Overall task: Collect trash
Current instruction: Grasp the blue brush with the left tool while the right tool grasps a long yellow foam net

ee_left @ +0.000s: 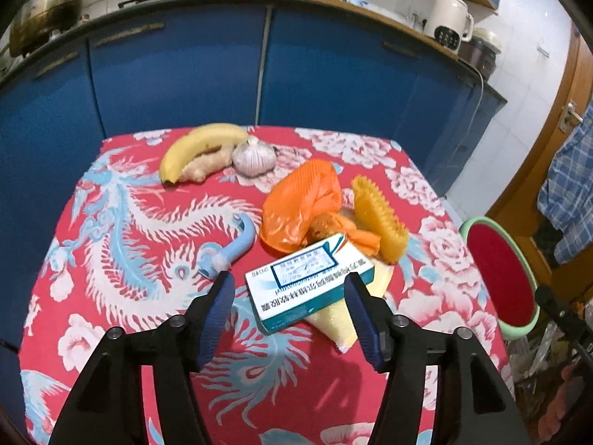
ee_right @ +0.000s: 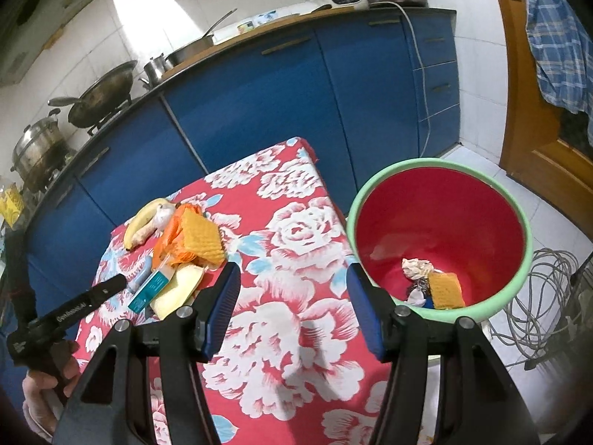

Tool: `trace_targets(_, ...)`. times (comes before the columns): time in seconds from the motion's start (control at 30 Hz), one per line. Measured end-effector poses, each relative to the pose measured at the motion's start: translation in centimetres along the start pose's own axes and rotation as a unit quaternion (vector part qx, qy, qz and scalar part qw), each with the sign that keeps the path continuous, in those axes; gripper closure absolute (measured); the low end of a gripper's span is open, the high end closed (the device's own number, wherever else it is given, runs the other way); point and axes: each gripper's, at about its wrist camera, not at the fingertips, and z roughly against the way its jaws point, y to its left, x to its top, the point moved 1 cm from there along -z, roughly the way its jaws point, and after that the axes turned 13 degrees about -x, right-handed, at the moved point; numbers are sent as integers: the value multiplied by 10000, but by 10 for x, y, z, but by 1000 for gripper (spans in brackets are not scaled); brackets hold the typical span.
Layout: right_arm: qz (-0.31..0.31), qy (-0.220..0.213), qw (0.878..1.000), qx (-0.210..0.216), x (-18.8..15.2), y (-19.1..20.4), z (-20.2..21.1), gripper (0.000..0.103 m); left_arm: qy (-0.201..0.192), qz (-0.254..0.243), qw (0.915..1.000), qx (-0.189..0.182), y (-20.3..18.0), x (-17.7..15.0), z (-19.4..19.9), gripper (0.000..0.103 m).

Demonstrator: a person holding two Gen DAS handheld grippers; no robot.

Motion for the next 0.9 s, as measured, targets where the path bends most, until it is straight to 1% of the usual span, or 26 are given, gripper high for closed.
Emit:
trace_targets(0.2,50,44,10000,-6,-1,5,-3,42,239,-138,9996,5,1,-4,-20,39)
trace_targets(0.3,66,74,9999,-14,-1,6,-5,42,339,-230,9992,-1,2,-4,-31,35)
trace_targets(0.4,88,103,9999,-15,-2,8,-7,42,481,-258,9985,-54,6,-3,-42,34)
trace_targets(0.57,126,151,9998,-21,-3,11,-11,42,522,-341,9980,-125,11,2,-52,31)
trace_targets(0.8,221,255,9994,17,-6,20,-20,42,473,-504,9974,-180,12,7,-61,31)
trace_targets(0.9,256,290,9992,29,-8,23,-23,42,483,-579,9970,-185,11,8,-58,31)
